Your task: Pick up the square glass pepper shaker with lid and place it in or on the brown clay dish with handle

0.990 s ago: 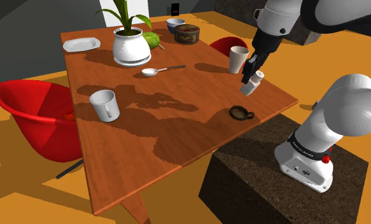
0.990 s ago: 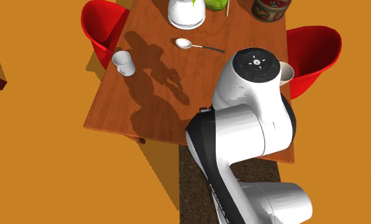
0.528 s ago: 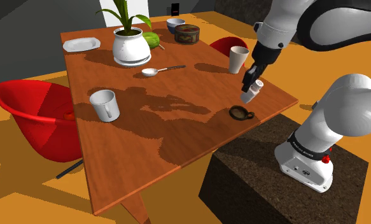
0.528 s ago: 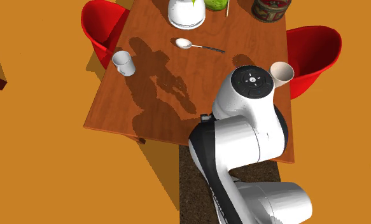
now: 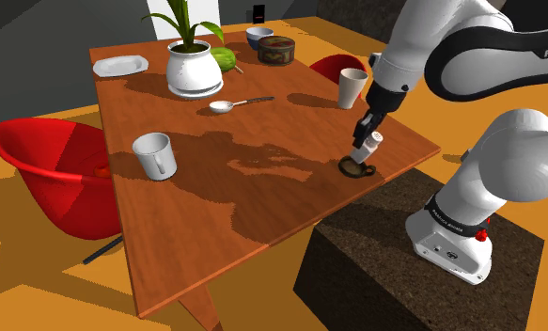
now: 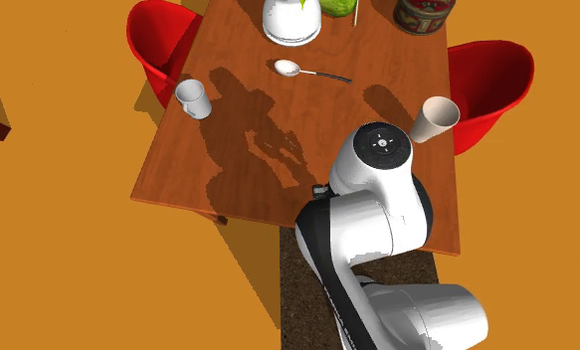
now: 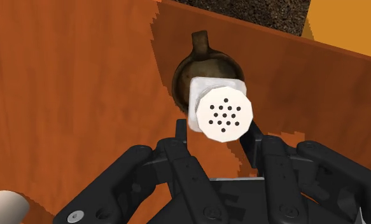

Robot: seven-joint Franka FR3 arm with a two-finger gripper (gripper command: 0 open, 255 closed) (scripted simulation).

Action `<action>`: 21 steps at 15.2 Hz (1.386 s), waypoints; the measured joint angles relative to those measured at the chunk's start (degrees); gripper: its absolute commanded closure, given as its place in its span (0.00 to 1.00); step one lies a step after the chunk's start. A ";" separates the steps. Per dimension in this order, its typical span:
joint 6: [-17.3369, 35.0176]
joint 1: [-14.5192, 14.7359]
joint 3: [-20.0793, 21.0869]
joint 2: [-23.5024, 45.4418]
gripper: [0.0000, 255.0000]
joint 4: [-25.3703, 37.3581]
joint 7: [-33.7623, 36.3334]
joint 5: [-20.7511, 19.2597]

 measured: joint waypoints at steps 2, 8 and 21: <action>1.07 0.06 0.13 0.30 1.00 -0.77 -0.01 0.15; 1.68 0.05 0.18 0.60 0.00 -1.06 -0.05 0.20; -7.14 -0.24 -0.94 -2.54 0.00 4.71 0.08 -0.88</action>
